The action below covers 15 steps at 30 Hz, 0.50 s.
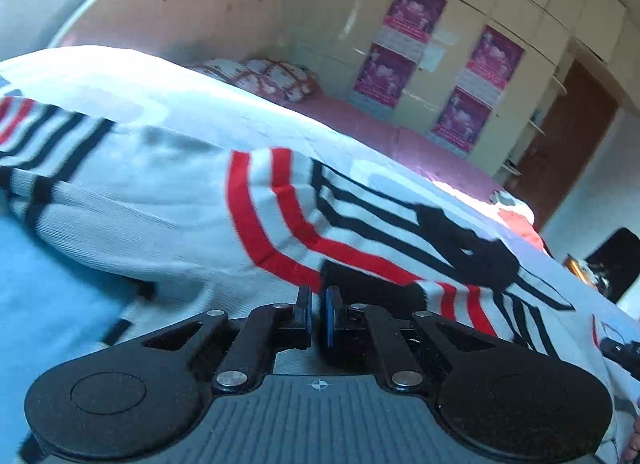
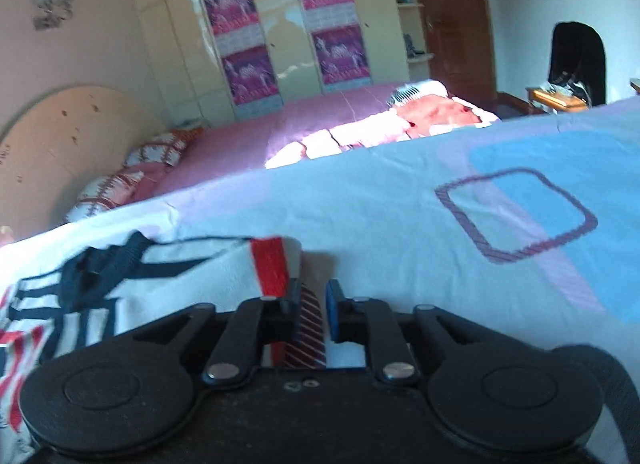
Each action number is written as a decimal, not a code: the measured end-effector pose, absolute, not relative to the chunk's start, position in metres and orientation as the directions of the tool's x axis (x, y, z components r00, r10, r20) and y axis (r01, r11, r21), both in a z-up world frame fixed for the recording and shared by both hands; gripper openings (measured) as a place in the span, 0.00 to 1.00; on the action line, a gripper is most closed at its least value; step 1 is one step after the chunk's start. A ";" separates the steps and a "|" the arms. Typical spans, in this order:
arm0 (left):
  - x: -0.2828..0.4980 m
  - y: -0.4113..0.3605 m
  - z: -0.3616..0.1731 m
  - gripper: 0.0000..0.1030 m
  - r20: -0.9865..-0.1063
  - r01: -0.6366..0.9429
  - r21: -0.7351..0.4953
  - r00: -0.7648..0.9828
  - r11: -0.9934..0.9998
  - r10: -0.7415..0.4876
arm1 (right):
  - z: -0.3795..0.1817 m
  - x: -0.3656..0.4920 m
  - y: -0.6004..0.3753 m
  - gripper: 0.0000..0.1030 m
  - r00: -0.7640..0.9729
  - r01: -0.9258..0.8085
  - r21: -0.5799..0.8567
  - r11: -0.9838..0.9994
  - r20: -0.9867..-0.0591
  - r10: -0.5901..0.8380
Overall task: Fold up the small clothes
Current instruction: 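Lay the sleeve on the body and open the right gripper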
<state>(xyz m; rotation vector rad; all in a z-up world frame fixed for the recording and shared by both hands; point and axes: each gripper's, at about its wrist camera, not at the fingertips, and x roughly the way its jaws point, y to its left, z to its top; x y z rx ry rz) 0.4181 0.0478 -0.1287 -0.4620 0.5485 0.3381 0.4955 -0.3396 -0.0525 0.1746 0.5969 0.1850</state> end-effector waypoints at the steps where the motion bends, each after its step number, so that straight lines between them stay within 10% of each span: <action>1: 0.414 0.049 -0.122 0.05 -0.539 -0.439 -0.317 0.813 0.841 0.222 | -0.046 0.497 -0.342 0.18 0.819 -0.145 0.211 0.967 -0.523 0.236; 10: 0.484 0.004 -0.138 0.06 -0.608 -0.171 -0.209 0.794 0.963 0.009 | -0.061 0.513 -0.311 0.34 0.791 -0.190 0.043 0.981 -0.585 0.179; 15: 0.461 -0.002 -0.110 0.07 -0.562 -0.229 -0.249 0.825 0.941 0.053 | -0.036 0.466 -0.320 0.23 0.801 -0.270 0.107 0.957 -0.526 0.285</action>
